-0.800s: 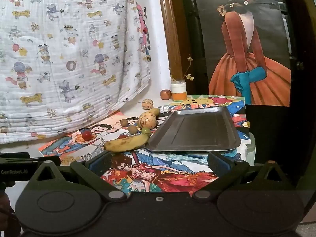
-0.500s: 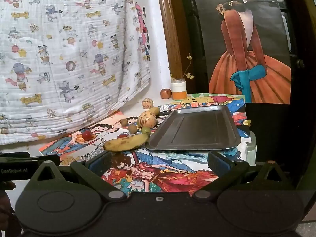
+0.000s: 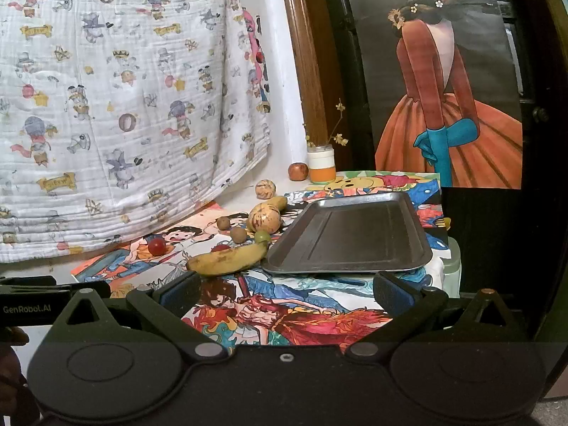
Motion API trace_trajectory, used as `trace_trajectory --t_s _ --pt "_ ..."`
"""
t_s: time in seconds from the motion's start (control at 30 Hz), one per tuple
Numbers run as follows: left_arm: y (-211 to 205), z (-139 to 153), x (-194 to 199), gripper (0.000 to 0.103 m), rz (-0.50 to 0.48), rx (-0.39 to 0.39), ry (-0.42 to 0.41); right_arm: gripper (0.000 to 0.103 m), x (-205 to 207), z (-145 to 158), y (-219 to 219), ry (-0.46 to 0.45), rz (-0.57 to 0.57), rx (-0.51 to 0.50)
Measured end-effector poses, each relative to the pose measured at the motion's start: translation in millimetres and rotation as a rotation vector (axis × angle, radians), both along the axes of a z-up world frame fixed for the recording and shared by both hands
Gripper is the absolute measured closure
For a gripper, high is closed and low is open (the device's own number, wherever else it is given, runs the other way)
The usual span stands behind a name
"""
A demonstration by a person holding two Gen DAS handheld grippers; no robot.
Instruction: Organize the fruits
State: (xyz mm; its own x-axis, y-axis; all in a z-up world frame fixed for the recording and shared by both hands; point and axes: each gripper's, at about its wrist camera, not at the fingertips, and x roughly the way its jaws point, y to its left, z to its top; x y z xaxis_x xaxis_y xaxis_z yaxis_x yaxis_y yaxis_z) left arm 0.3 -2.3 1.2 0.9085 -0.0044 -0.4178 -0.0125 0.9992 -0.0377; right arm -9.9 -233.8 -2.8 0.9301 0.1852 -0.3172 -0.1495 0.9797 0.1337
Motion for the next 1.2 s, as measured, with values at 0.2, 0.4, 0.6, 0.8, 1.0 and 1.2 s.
trace_trajectory --t_s 0.2,0.4,0.6,0.8,1.0,1.2 --pt "0.7 1.2 -0.9 0.0 -0.004 -0.009 -0.003 0.0 0.5 -1.4 -1.0 0.0 0.0 0.004" --pt "1.0 1.4 -1.0 0.0 -0.004 -0.01 -0.004 0.0 -0.1 -1.1 -0.7 -0.001 0.0 0.005" --pt "0.3 1.0 -1.5 0.0 -0.005 -0.009 -0.005 0.0 -0.4 -0.5 -1.8 -0.002 0.002 0.007" --pt "-0.1 1.0 -1.6 0.0 -0.003 -0.009 -0.004 0.0 -0.9 -0.7 -2.0 -0.003 0.002 0.008" --pt "-0.7 0.7 -1.8 0.0 -0.003 -0.009 -0.004 0.0 -1.1 -0.4 -2.2 -0.003 0.003 0.008" --pt "-2.3 0.3 -2.4 0.0 -0.005 -0.008 -0.003 0.0 -0.9 -0.7 -2.6 -0.004 0.003 0.01"
